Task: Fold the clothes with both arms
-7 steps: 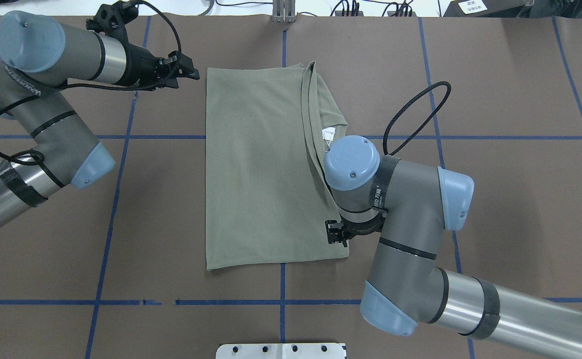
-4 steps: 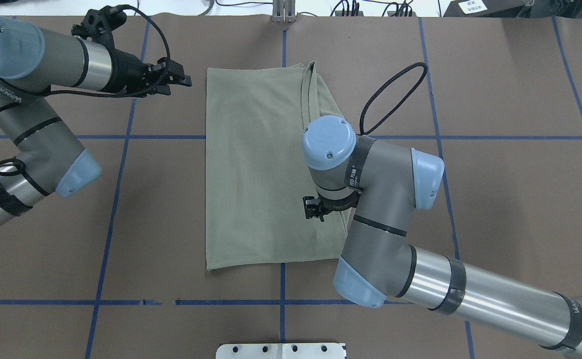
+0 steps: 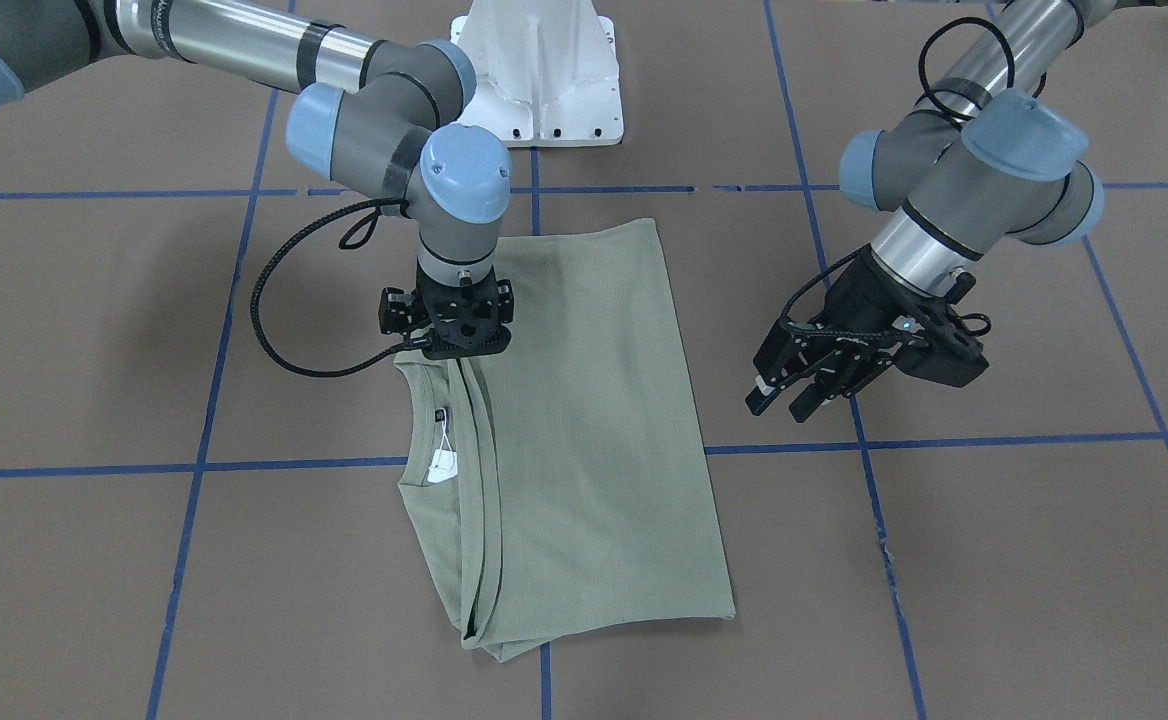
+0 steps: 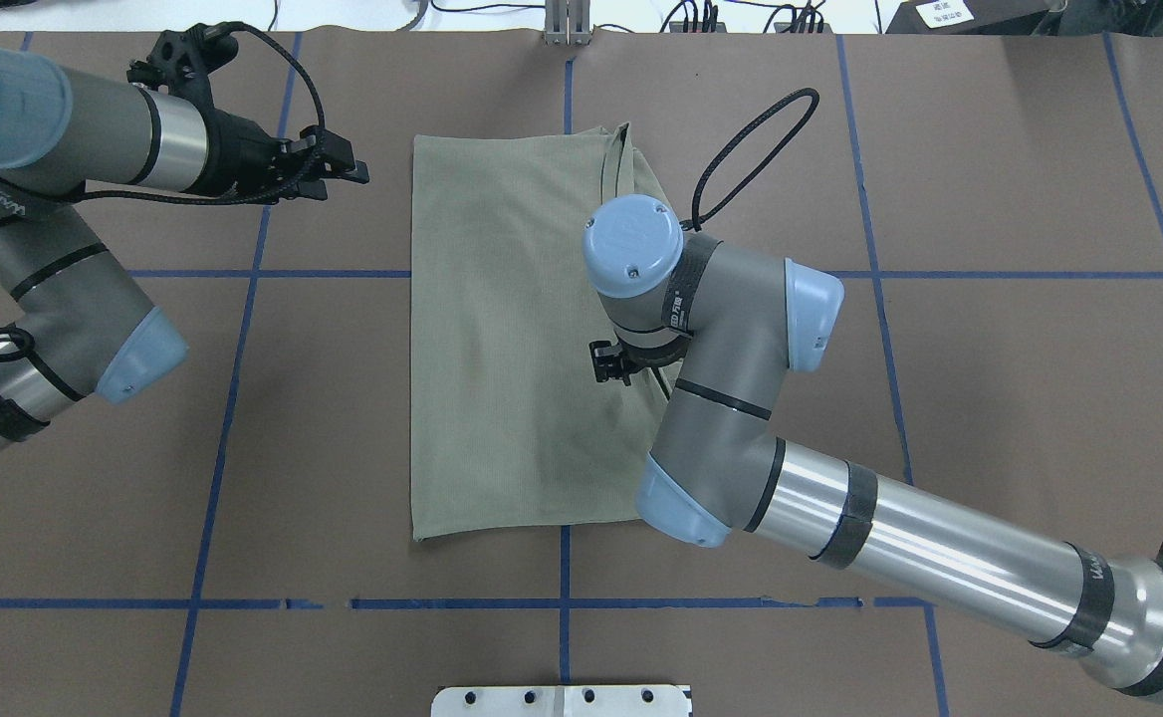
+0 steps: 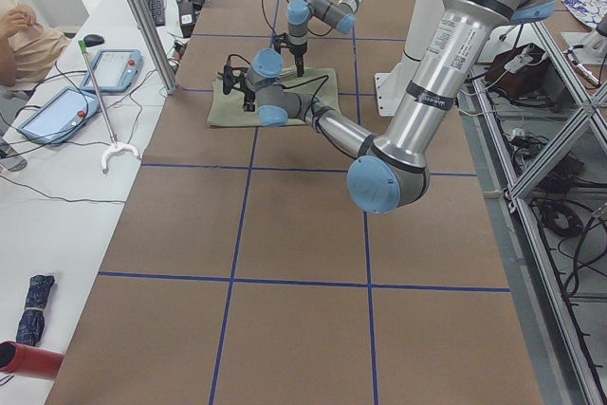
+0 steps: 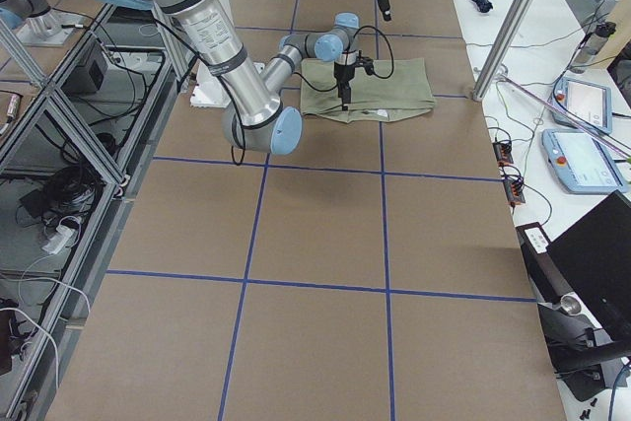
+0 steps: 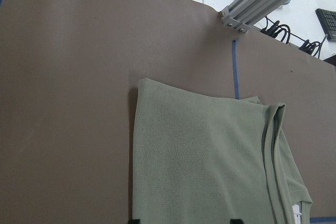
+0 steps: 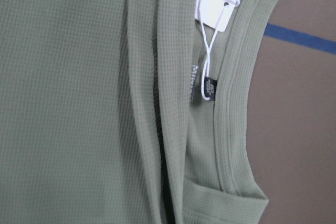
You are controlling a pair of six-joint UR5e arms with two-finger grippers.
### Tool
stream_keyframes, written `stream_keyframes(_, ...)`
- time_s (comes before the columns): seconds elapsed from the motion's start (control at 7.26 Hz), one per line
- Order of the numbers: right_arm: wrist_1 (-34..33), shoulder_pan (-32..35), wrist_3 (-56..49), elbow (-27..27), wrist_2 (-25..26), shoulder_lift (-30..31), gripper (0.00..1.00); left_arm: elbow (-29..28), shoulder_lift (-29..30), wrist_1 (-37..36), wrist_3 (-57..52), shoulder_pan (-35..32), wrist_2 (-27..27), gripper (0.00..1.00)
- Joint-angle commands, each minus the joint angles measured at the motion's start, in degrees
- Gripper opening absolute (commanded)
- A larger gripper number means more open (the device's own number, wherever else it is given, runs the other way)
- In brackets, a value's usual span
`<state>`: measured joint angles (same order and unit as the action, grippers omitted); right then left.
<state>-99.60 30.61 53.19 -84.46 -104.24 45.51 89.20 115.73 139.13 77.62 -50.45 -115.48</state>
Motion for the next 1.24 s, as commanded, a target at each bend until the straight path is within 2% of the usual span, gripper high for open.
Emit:
stream_keyframes(0.0,1.16,3.12,-5.08,3.85,-0.17,-0.07,1.00,0.09,-0.15,0.00,-0.01,0.00,-0.01,0.65)
stream_keyframes(0.28,1.16,6.73,-13.50,3.78,0.08,4.99,1.00,0.01,-0.15,0.00,-0.01,-0.18,-0.09,0.64)
stream_keyframes(0.41,-0.06,10.66,-16.94,3.25,-1.30,5.20,1.00,0.01,0.02,-0.17,-0.01,-0.27,-0.09,0.64)
stream_keyframes(0.69,-0.52,11.05,-15.41,3.86,-1.93,0.92,1.00,0.01,0.11,-0.17,-0.01,-0.27,-0.71,0.64)
stream_keyframes(0.96,2.19,8.87,-1.42,2.82,-1.67,-0.51,1.00,0.01,0.20,-0.09,-0.01,-0.27,-0.71,0.64)
stream_keyframes(1.1,6.65,6.16,7.89,1.77,-0.71,0.62,1.00,0.01,0.20,-0.09,-0.01,-0.35,-0.71,0.64)
